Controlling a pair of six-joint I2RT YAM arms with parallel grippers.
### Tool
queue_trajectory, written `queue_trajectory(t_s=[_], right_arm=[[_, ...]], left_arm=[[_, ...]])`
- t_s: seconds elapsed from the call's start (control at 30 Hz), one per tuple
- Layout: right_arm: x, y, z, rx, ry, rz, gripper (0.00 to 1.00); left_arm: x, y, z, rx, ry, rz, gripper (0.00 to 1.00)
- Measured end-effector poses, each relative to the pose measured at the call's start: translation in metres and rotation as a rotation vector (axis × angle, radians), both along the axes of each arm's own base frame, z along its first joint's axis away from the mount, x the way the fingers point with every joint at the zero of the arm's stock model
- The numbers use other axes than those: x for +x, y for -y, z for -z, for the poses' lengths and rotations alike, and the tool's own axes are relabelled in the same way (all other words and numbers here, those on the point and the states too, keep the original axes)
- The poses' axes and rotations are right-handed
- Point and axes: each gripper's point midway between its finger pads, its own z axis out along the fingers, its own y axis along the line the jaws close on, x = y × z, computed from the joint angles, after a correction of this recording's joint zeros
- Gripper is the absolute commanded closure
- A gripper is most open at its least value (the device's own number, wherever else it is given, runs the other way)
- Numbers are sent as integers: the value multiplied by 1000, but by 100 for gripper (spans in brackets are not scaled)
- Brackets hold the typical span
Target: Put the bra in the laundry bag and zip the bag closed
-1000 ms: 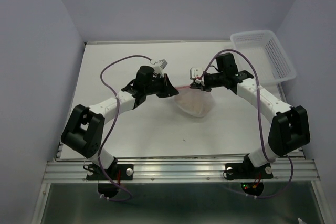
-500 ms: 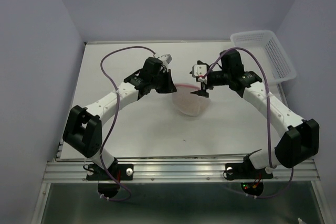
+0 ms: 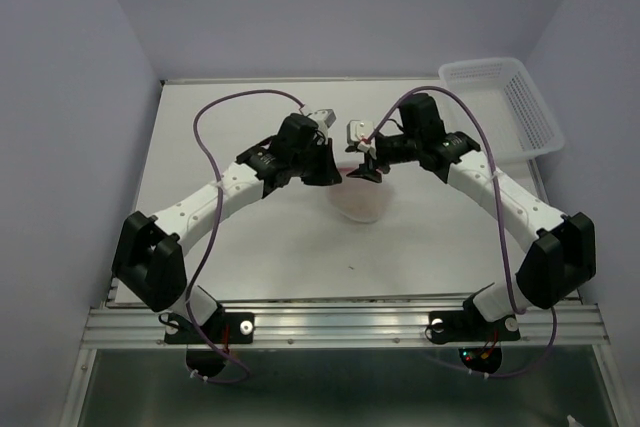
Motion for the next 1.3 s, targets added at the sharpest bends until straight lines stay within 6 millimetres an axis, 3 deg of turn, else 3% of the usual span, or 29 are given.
queue_trajectory(t_s=[0.13, 0.23, 0.4, 0.5, 0.67, 1.0, 1.3], right_arm=[[-3, -5, 3, -9, -4, -5, 42], [-2, -6, 7, -18, -12, 0, 56], [9, -5, 30, -62, -61, 41, 65], [11, -5, 39, -77, -81, 51, 82], [11, -6, 39, -79, -73, 47, 99], [2, -1, 49, -125, -12, -2, 99], [4, -3, 44, -94, 35, -49, 99]], left_arm=[[-4, 1, -8, -13, 14, 1, 100], [-5, 1, -11, -18, 19, -2, 100], [-7, 1, -12, -18, 19, -8, 100], [-9, 0, -9, -15, 13, -9, 100], [-8, -1, -7, -13, 17, -20, 100], [-8, -4, 19, -52, -15, -64, 100], [-8, -17, 9, -219, -18, -74, 100]])
